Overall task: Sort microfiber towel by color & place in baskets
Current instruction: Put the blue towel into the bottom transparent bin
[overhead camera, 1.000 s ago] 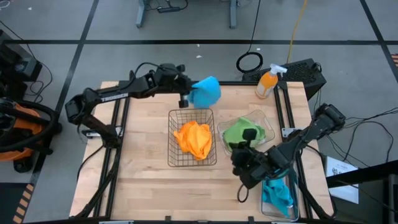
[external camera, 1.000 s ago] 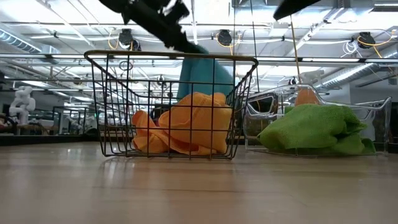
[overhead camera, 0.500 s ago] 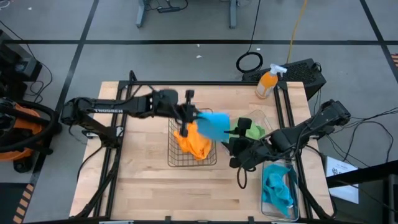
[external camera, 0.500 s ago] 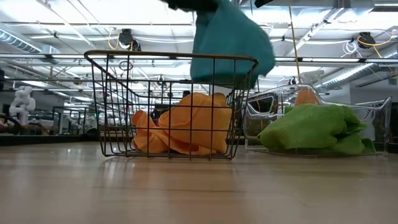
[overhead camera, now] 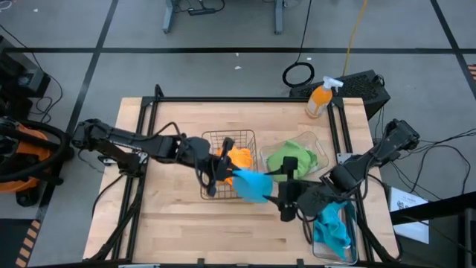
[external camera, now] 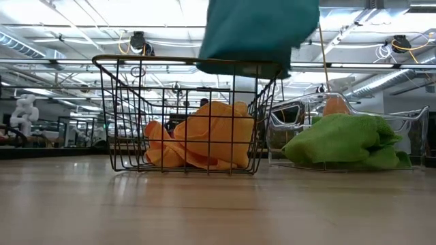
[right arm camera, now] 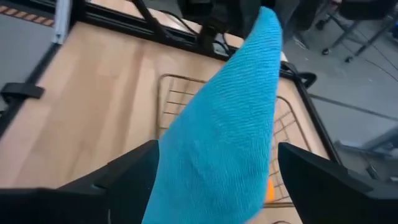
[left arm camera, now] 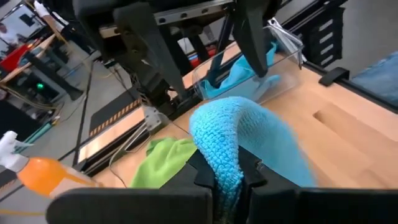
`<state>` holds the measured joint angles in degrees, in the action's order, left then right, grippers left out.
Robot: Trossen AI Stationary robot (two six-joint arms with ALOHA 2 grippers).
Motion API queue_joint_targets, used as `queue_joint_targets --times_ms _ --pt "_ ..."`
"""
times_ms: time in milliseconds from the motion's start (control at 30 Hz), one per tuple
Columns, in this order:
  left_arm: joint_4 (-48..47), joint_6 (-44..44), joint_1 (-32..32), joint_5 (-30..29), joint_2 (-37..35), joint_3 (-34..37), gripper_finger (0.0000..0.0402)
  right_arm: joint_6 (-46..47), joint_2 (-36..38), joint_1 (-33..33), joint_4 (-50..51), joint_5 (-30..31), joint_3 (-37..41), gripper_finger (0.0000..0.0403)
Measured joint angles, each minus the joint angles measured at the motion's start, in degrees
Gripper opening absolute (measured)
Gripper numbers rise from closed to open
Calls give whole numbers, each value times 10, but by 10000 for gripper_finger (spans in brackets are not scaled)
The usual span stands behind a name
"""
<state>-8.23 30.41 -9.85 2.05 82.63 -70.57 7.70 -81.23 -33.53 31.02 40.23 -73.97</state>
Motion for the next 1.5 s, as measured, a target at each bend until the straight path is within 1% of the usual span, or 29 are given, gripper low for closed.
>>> queue_joint_targets --times_ms 167,267,400,500,533,633,733,833,900,967,1067,1133,1167,1233,1300,1400,1500 --pt "-1 0 -27 -39 0 0 15 39 0 -14 8 -10 0 318" --pt "-3 1 -36 -41 0 0 15 69 0 -19 12 -16 0 318" --pt "-3 1 -47 -41 0 0 15 78 0 -18 7 -16 0 318" --pt "-2 12 -55 -41 0 0 15 64 -8 -3 -36 -21 6 318" --pt "-2 18 -57 -41 0 0 15 55 -11 2 -53 -33 14 318" --pt "4 31 -63 -41 0 0 15 14 -28 20 -119 -98 36 318" --pt "6 32 -68 -41 0 0 15 -25 -43 28 -170 -131 55 308" --pt "9 31 -68 -41 1 0 15 -51 -55 31 -209 -135 63 274" --pt "12 31 -68 -41 0 0 15 -64 -58 31 -226 -133 63 236" --pt "18 30 -68 -41 1 0 15 -67 -58 31 -231 -131 63 186" --pt "38 12 -72 -42 1 0 15 -68 -58 31 -232 -113 63 94" --pt "68 -36 -72 -60 2 0 16 -71 -58 30 -232 -105 63 34" --pt "72 -56 -72 -68 2 0 18 -71 -57 28 -231 -102 62 18" --pt "67 -74 -72 -79 2 0 30 -65 -54 23 -220 -91 62 17" --pt "49 -97 -75 -88 2 0 54 -54 -52 14 -209 -90 62 19" --pt "20 -150 -80 -102 1 0 109 -40 -38 -4 -182 -87 63 10" --pt "-29 -200 -88 -106 1 0 174 -11 -18 -25 -143 -57 63 5"
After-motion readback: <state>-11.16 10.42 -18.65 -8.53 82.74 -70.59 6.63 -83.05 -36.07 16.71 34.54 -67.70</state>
